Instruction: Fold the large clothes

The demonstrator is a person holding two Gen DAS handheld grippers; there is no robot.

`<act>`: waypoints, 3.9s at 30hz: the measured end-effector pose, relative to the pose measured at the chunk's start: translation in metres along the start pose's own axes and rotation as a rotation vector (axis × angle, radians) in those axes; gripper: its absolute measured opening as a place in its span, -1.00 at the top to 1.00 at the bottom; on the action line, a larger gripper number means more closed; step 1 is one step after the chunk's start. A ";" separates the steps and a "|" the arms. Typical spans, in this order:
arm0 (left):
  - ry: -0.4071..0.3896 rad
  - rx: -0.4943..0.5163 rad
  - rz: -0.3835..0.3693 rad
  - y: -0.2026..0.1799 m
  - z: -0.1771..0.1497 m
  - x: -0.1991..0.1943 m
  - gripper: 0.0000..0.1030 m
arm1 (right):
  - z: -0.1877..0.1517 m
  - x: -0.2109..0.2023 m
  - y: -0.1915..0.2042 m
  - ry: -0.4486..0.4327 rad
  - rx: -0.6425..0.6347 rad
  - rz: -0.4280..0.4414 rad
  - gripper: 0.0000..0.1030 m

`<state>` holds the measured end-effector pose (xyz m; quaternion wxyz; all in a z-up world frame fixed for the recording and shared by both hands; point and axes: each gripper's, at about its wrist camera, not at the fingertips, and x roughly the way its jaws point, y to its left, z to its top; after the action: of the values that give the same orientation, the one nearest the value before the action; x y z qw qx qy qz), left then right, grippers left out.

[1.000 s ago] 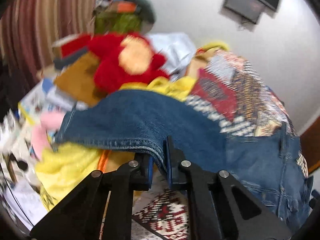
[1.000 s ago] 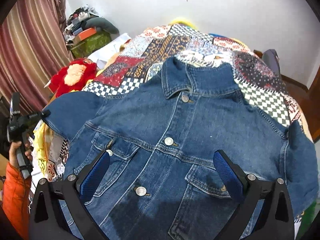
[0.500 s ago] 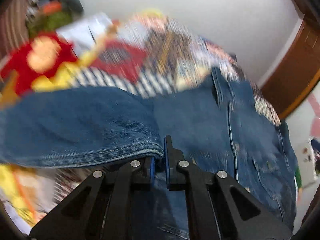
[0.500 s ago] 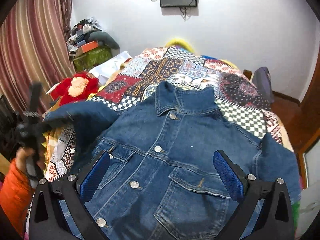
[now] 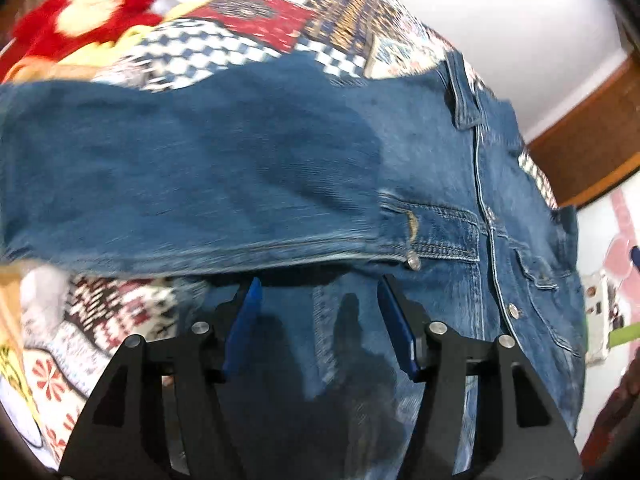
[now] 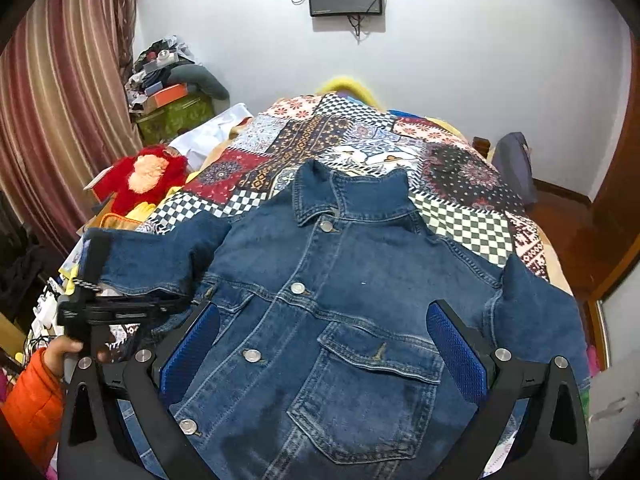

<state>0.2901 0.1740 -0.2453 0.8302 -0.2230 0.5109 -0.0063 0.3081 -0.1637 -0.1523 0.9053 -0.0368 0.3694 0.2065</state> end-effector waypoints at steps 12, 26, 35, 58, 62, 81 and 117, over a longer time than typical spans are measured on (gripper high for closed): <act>-0.128 -0.289 -0.004 0.105 -0.012 -0.045 -0.14 | 0.005 0.027 0.039 0.034 -0.064 0.040 -0.99; -0.161 -0.380 0.063 0.135 0.017 -0.015 0.65 | 0.004 0.049 0.044 0.075 -0.067 0.025 -0.99; -0.369 -0.058 0.251 0.034 0.044 -0.072 0.85 | 0.004 0.044 0.026 0.063 -0.034 0.017 -0.99; -0.194 0.609 -0.030 -0.272 0.045 0.018 0.86 | -0.022 -0.012 -0.106 -0.016 0.211 -0.100 -0.99; -0.037 0.704 -0.018 -0.290 0.007 0.057 0.84 | -0.035 -0.013 -0.127 0.015 0.251 -0.120 -0.99; -0.204 0.650 0.025 -0.228 -0.013 -0.044 -0.80 | -0.014 0.019 -0.080 0.060 0.178 -0.031 -0.99; 0.002 0.262 0.245 -0.040 0.008 0.040 -0.95 | -0.012 0.158 -0.022 0.386 -0.046 0.010 -0.08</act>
<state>0.3250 0.1311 -0.2604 0.8462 -0.0490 0.5298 0.0279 0.4101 -0.1314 -0.2708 0.8156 -0.0945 0.5313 0.2087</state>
